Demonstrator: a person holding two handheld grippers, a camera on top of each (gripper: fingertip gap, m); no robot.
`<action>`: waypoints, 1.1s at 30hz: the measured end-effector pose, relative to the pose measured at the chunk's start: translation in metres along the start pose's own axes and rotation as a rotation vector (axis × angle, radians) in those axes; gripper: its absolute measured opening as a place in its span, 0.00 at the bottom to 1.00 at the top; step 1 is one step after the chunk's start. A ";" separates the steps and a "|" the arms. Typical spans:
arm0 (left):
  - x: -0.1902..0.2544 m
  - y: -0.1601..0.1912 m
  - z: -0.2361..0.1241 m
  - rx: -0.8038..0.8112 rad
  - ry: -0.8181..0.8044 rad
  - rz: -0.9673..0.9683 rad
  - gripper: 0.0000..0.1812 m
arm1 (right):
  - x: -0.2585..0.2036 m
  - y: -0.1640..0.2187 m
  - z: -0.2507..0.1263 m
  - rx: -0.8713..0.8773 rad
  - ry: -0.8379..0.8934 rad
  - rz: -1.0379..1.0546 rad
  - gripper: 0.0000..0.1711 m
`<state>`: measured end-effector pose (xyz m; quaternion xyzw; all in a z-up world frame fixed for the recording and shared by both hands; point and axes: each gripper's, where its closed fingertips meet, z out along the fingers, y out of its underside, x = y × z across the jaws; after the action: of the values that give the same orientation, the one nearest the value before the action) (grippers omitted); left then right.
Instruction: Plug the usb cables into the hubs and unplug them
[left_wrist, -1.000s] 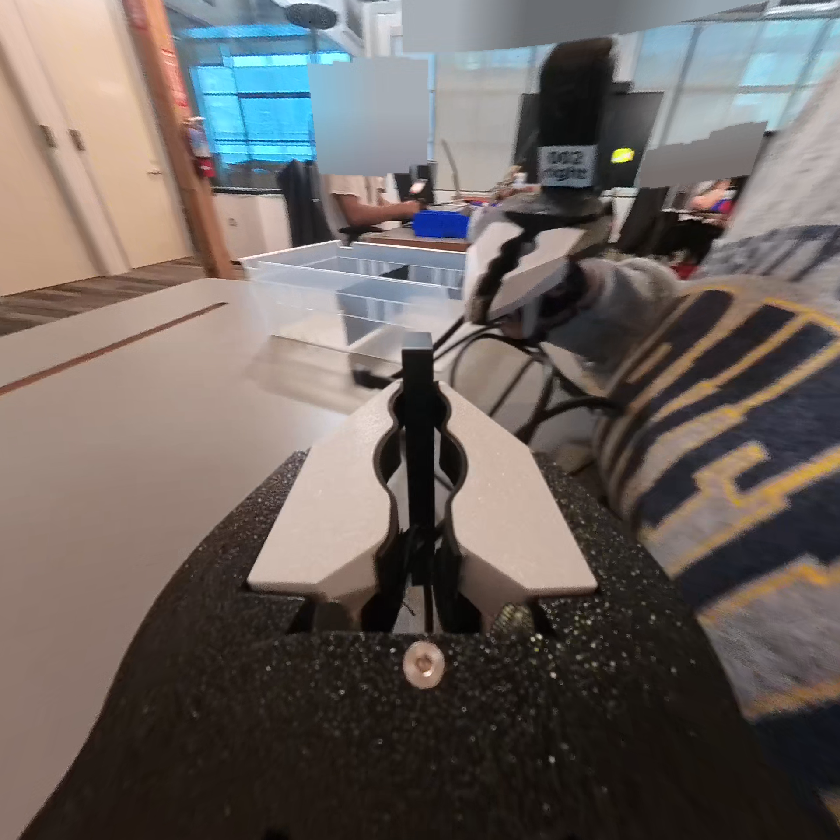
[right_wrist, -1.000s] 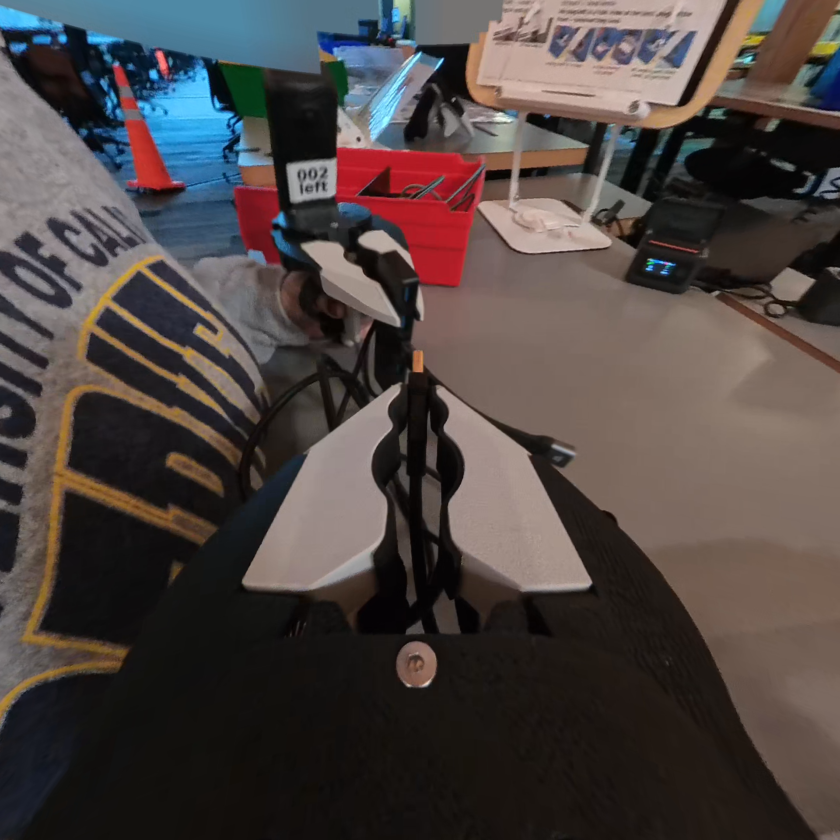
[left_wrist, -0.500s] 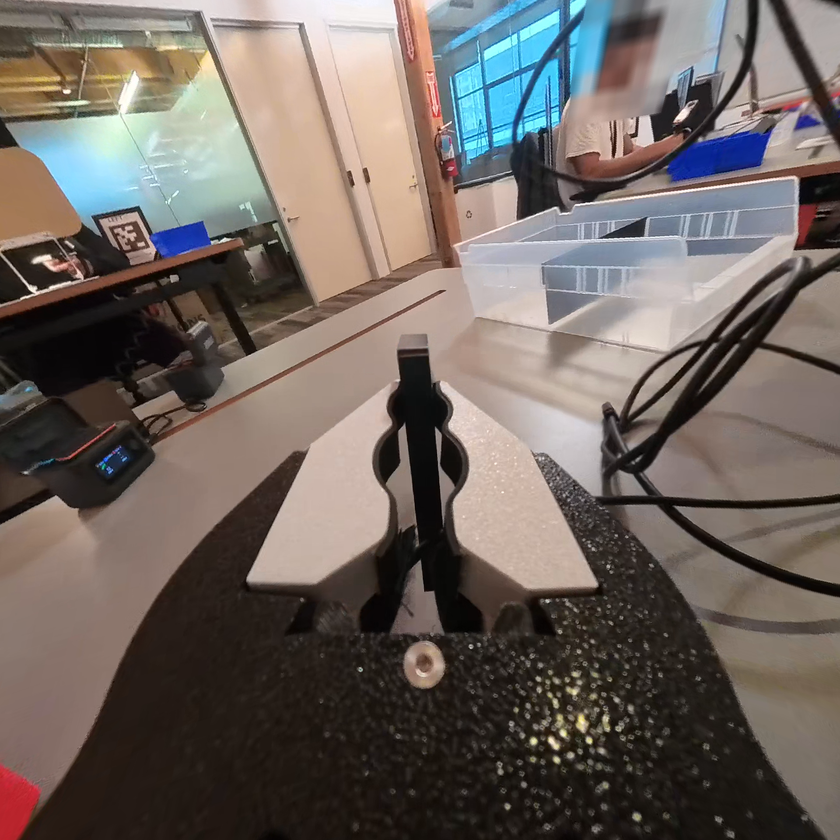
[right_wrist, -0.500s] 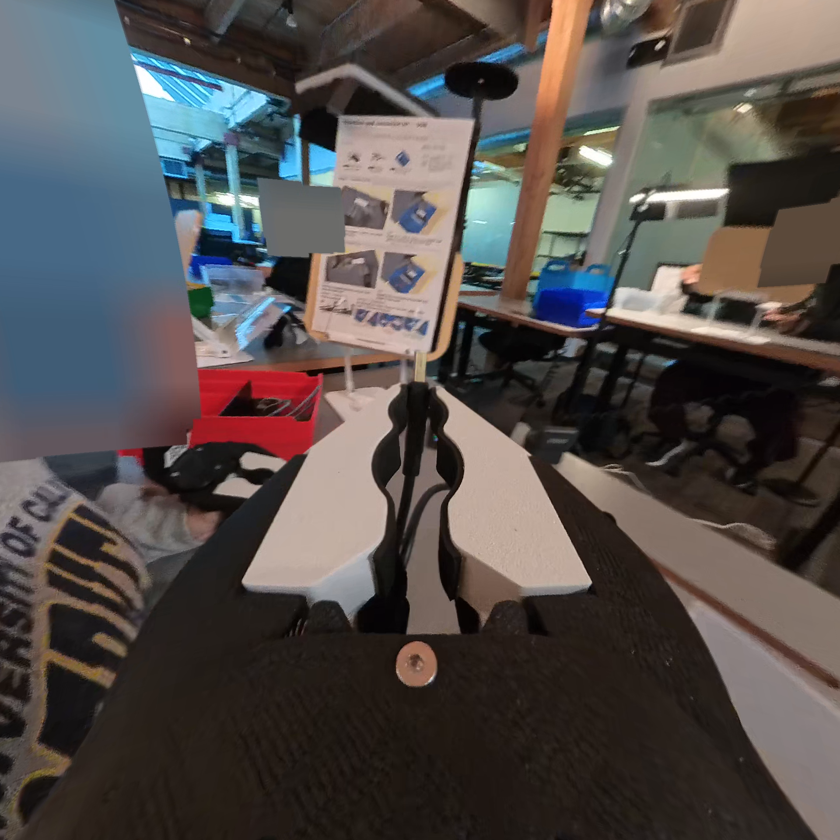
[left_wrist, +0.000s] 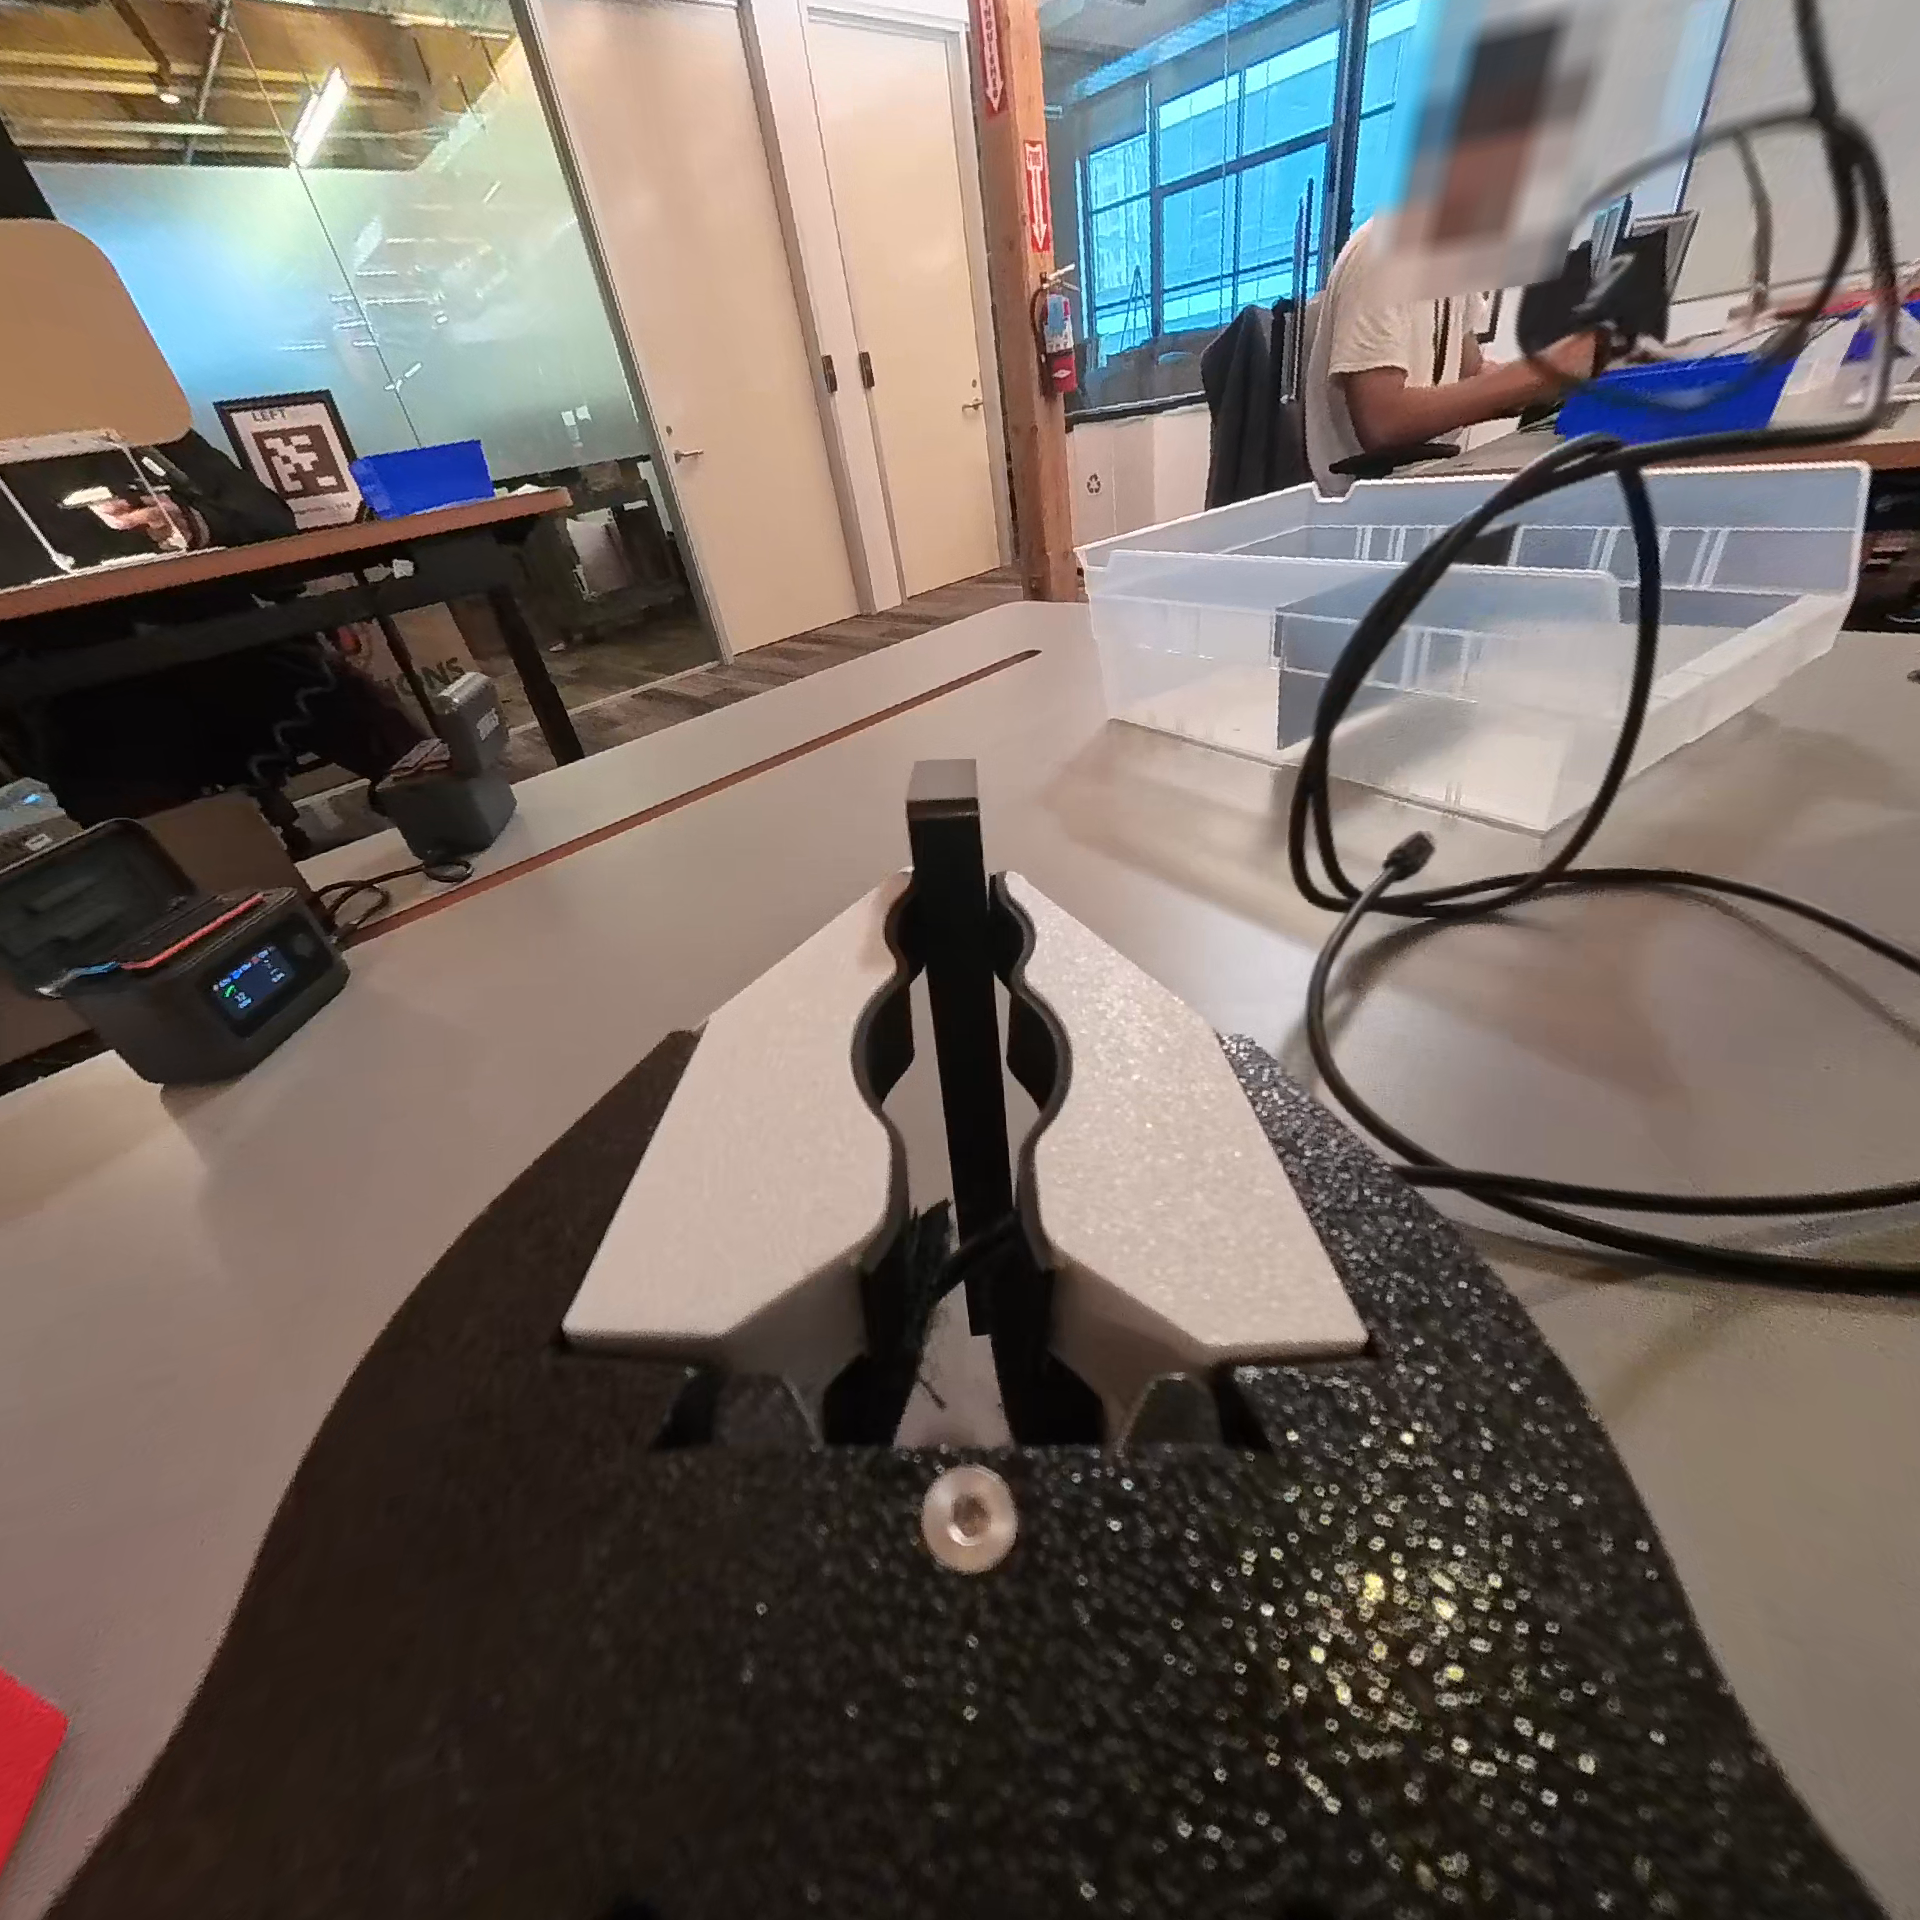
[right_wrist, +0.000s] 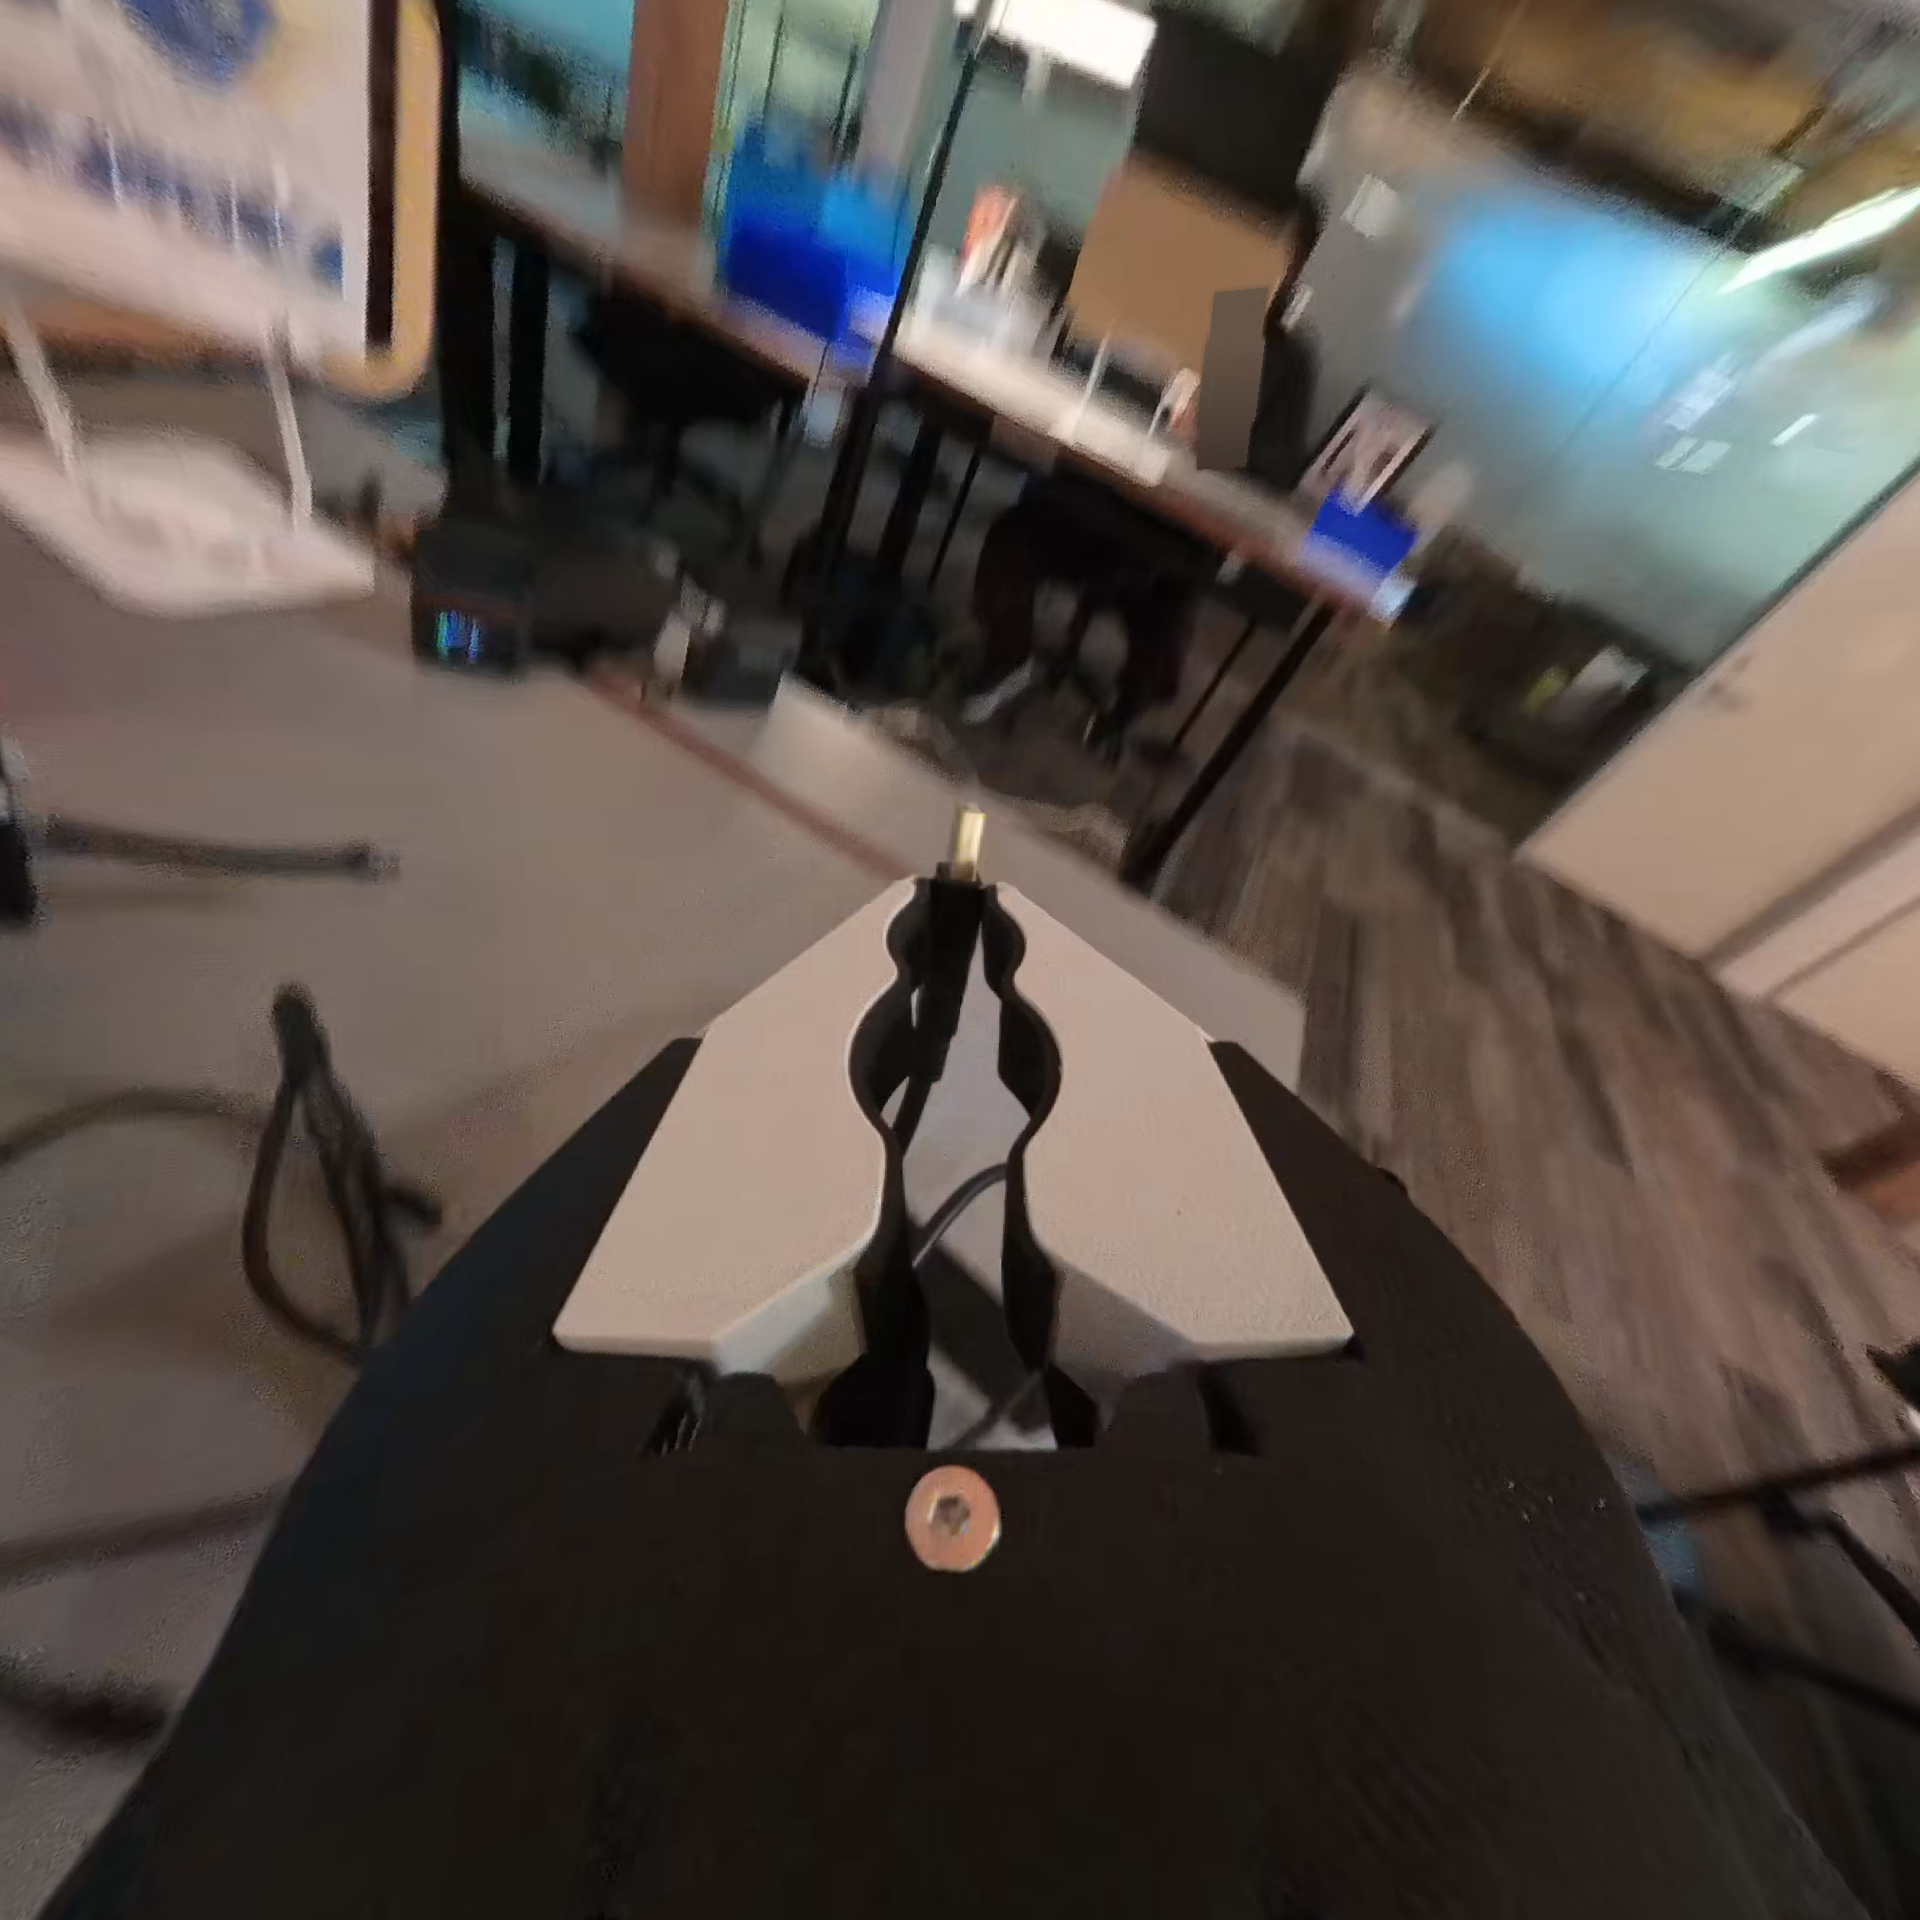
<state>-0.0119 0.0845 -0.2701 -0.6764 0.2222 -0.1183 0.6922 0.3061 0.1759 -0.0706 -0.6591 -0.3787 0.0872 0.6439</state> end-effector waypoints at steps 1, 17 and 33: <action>0.000 0.000 0.000 -0.001 0.001 0.001 0.05 | -0.008 0.023 0.006 -0.109 -0.044 -0.025 0.05; 0.005 0.004 0.002 -0.018 0.032 -0.007 0.05 | -0.067 0.206 0.049 -0.796 -0.302 -0.059 0.37; 0.003 0.007 0.002 -0.021 0.042 -0.025 0.05 | -0.231 0.202 -0.046 -0.768 -0.836 -0.338 0.28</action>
<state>-0.0090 0.0851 -0.2776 -0.6838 0.2292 -0.1387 0.6787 0.2508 0.0220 -0.3337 -0.6853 -0.7044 0.0925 0.1604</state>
